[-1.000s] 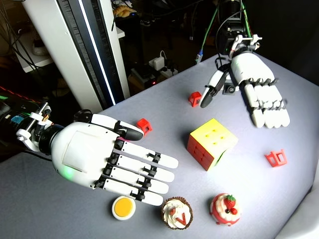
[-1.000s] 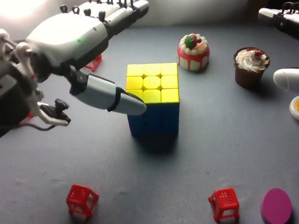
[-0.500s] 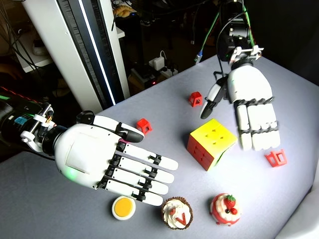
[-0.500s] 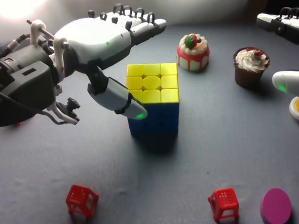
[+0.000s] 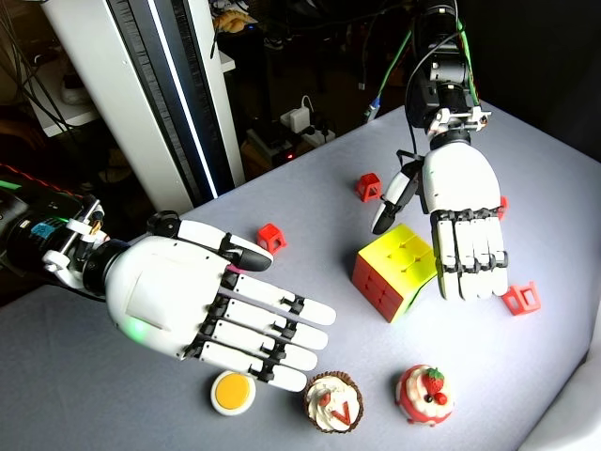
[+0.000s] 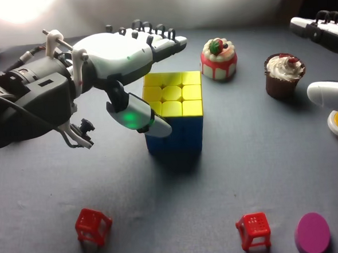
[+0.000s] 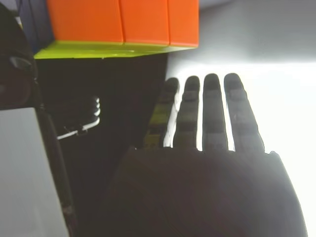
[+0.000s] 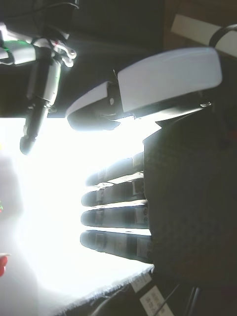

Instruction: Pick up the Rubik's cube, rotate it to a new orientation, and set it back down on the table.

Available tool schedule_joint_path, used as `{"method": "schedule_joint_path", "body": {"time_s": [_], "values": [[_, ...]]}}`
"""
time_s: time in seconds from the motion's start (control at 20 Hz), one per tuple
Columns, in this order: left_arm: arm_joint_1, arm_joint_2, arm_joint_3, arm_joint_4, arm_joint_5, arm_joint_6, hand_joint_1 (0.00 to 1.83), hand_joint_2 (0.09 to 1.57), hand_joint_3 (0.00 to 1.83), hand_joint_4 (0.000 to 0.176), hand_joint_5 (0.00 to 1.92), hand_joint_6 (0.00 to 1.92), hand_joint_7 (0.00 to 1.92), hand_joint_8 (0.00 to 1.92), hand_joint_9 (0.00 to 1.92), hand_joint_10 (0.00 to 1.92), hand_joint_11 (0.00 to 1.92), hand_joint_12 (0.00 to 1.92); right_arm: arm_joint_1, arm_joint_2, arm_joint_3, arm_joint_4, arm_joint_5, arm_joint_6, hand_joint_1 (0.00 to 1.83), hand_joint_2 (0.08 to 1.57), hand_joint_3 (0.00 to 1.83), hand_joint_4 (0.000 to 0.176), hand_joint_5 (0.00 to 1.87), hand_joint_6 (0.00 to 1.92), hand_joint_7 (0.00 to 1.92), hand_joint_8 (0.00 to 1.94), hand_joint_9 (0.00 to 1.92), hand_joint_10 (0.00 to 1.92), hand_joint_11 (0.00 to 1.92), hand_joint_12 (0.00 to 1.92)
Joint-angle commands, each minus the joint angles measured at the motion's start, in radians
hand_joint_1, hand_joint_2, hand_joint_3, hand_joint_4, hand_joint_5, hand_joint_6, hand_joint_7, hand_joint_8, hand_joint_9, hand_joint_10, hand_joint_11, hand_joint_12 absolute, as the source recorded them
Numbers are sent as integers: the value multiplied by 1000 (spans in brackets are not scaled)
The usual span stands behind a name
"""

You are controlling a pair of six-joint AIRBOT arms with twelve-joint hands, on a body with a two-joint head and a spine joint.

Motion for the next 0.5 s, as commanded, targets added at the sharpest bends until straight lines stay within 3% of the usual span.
{"method": "schedule_joint_path", "body": {"time_s": [0.0, 0.25, 0.45], "values": [[-3, -6, 5, -1, -102, 2, 751, 832, 0, 0, 0, 0, 0, 0, 0, 0, 0, 0, 7, -1, 4, 6, 120, 6, 407, 1349, 0, 0, 0, 0, 0, 0, 0, 0, 0, 0], [11, -20, 17, -6, -79, 2, 673, 897, 24, 0, 0, 0, 0, 0, 0, 0, 0, 0, 5, -3, 4, 7, 120, 6, 405, 1353, 2, 0, 0, 0, 0, 0, 0, 0, 0, 0], [18, -22, 19, -6, -69, 3, 725, 957, 42, 3, 0, 0, 0, 0, 0, 0, 2, 1, 4, -4, 4, 10, 120, 6, 434, 1355, 2, 0, 0, 0, 0, 0, 0, 0, 0, 0]]}}
